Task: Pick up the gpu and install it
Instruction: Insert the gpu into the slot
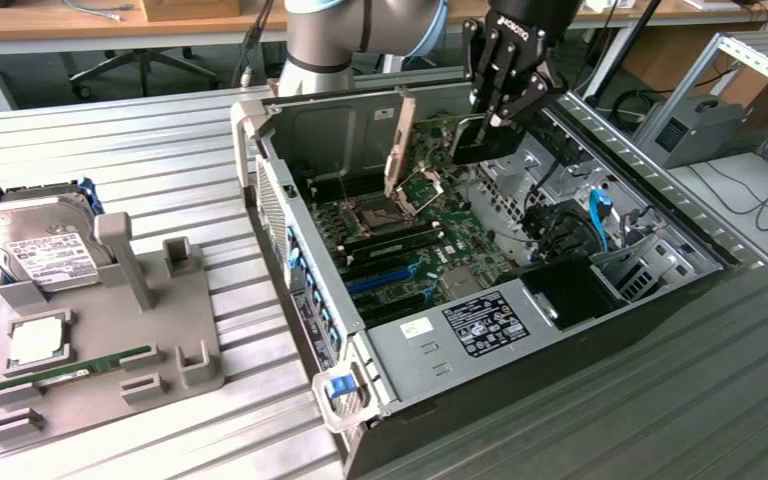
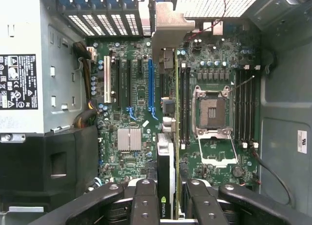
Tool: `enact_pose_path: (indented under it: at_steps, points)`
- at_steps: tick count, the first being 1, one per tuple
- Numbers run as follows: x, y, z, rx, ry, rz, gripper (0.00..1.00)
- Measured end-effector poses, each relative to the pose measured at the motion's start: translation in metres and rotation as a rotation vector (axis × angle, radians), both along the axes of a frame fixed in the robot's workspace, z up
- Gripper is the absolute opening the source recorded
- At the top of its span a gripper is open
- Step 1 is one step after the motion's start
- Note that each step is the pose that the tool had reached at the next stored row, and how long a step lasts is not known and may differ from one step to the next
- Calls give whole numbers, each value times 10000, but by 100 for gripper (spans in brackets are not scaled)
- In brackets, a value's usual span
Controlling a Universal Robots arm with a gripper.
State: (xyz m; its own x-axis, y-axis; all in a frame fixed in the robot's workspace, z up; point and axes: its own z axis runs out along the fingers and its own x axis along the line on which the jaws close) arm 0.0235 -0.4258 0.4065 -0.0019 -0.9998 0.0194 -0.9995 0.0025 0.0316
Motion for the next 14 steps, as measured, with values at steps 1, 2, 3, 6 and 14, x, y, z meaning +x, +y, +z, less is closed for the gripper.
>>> enact_pose_path:
  at_steps: [1, 2, 3, 6, 14]
  points:
    - [0, 0, -19, 0, 0, 0, 27]
    - [-1, 0, -37, 0, -1, 0, 27]
    - [-1, 0, -55, 1, 0, 0, 27]
    - [-2, 1, -87, -2, 0, 1, 27]
    - [-4, 0, -137, 2, 0, 1, 27]
